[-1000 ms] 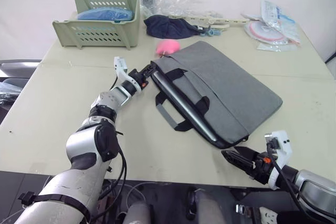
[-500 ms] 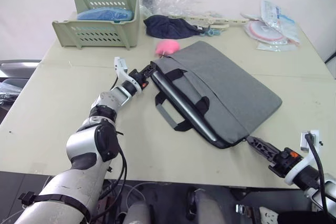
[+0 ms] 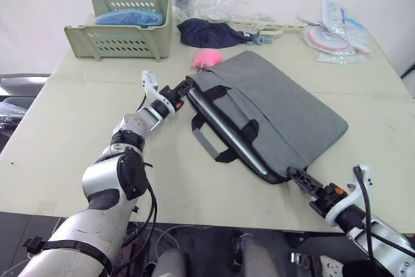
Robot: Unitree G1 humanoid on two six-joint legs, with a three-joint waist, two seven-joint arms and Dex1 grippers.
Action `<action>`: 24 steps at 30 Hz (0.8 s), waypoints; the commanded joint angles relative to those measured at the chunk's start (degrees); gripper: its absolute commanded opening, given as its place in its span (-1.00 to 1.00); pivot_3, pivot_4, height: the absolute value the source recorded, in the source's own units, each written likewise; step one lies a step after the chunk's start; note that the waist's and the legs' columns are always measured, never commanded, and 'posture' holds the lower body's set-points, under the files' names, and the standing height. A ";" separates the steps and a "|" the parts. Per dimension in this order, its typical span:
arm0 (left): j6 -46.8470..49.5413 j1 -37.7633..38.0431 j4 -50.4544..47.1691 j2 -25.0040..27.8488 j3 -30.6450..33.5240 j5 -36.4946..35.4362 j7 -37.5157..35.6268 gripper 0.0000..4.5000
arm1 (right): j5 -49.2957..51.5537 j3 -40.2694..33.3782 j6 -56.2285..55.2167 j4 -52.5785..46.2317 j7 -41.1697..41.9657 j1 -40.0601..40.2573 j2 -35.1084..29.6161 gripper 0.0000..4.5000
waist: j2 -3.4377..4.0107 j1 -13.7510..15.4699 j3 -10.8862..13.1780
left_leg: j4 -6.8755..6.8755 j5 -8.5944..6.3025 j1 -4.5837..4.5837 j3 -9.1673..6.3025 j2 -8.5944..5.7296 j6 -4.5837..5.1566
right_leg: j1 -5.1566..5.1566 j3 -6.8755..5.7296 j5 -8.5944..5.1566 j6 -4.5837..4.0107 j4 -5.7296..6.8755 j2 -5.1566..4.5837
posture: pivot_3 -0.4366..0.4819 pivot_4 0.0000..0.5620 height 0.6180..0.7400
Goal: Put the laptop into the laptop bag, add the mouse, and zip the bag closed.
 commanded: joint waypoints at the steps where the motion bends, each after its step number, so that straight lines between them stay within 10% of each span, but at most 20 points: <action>1: -0.08 -1.49 -0.82 -0.52 -0.32 -0.31 -0.27 -0.99 | -0.64 1.61 -1.04 0.33 -1.98 -1.72 0.91 0.63 | 0.00 0.01 0.00 | 0.00 0.00 0.00 0.00 0.00 0.00 | 0.00 0.00 0.00 0.00 0.00 0.00 | -0.05 -0.47 1.00; 7: -0.21 -1.36 -0.86 -0.52 -0.26 -0.36 -0.22 -0.99 | -2.27 3.11 -1.89 2.43 -4.51 -4.72 2.25 0.63 | -0.02 -0.04 -0.01 | 0.01 0.00 0.01 0.00 0.00 0.00 | 0.00 0.00 0.00 0.00 0.01 0.00 | -0.05 -0.47 1.00; 16: -0.23 -1.19 -0.95 -0.27 -0.13 -0.42 -0.22 -1.00 | -3.35 2.54 -1.84 4.59 -4.31 -4.46 1.65 -0.98 | -0.06 -0.02 -0.04 | 0.02 0.00 0.01 0.00 0.00 0.00 | 0.02 0.01 0.00 0.00 0.02 0.00 | -0.05 -0.47 1.00; 24: -0.11 -1.02 -0.93 -0.03 -0.23 -0.21 -0.07 -1.00 | -5.07 2.96 -0.47 5.16 -2.43 -5.21 -1.00 -0.99 | -0.07 -0.02 -0.04 | 0.02 0.00 0.01 0.00 0.00 0.00 | 0.02 0.02 0.00 0.00 0.02 0.00 | -0.05 -0.47 1.00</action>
